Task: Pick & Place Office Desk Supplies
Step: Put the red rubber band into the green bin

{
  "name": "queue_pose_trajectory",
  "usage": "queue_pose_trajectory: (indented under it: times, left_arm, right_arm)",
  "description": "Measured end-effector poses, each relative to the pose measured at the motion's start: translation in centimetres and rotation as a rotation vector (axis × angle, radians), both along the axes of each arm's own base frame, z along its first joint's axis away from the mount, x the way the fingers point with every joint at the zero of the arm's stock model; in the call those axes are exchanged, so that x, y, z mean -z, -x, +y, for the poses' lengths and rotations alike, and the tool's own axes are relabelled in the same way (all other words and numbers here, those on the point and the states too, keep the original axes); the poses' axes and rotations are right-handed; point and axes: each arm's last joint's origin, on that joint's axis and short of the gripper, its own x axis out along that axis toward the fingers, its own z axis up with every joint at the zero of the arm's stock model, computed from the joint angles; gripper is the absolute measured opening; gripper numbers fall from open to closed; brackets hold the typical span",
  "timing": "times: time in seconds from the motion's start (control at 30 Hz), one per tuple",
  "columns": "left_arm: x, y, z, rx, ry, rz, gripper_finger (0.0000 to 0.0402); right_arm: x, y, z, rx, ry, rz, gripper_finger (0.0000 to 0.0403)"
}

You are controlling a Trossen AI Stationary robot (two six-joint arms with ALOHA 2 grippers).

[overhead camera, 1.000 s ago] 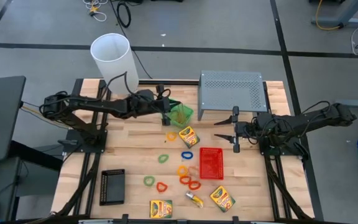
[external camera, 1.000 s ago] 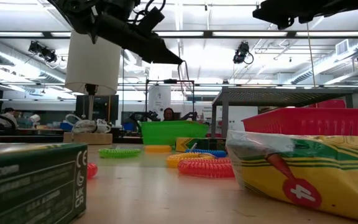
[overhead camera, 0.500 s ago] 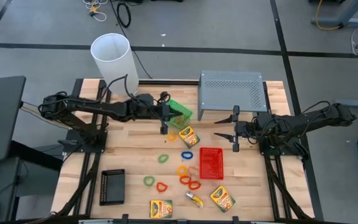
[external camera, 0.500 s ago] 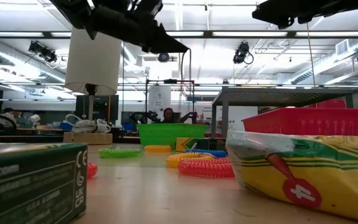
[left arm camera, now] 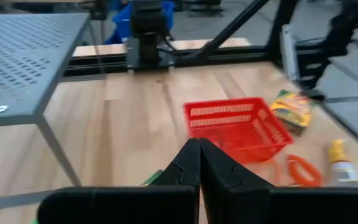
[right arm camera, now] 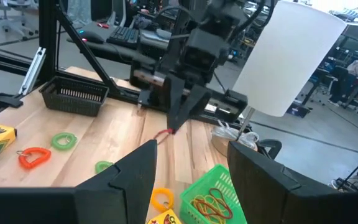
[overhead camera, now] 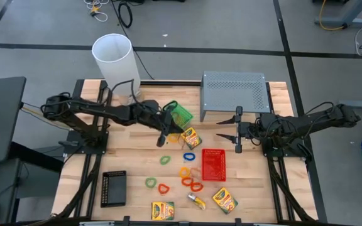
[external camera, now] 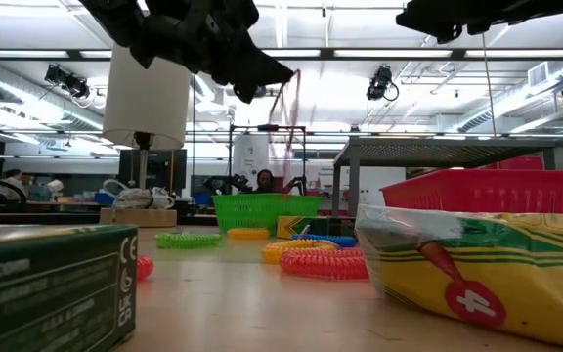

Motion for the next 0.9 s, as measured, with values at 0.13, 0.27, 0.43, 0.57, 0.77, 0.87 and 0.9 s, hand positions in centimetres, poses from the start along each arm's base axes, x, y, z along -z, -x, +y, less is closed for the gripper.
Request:
queue_pose_trajectory:
  times: [0.13, 0.27, 0.43, 0.57, 0.77, 0.87, 0.9]
  left_arm:
    - [0.5, -0.2, -0.1, -0.061, -0.087, 0.014, 0.0000]
    - [-0.3, -0.4, 0.0, -0.060, -0.084, -0.018, 0.0000]
    - [-2.0, -0.9, 0.1, -0.065, -0.116, -0.043, 0.0000]
    - [-2.6, -1.0, 1.1, -0.154, -0.219, 0.002, 0.0000]
    - [-2.3, -0.7, 2.9, -0.321, -0.331, 0.081, 0.0000]
    - [-2.1, -0.5, 3.5, -0.367, -0.348, 0.098, 0.0000]
    - [-2.1, -0.4, 3.7, -0.378, -0.351, 0.103, 0.0000]
  right_arm:
    - [0.0, 0.0, 0.0, -0.002, -0.001, -0.003, 0.0205]
    - [0.0, 0.0, 0.0, -0.003, 0.003, -0.003, 0.0205]
    - [0.0, 0.0, 0.0, -0.002, 0.002, -0.004, 0.0205]
    - [0.0, 0.0, 0.0, -0.002, -0.002, -0.004, 0.0205]
    - [0.0, 0.0, 0.0, -0.001, -0.004, -0.002, 0.0205]
    - [0.0, 0.0, 0.0, -0.002, -0.001, 0.001, 0.0205]
    - [0.0, 0.0, 0.0, -0.002, 0.000, 0.002, 0.0205]
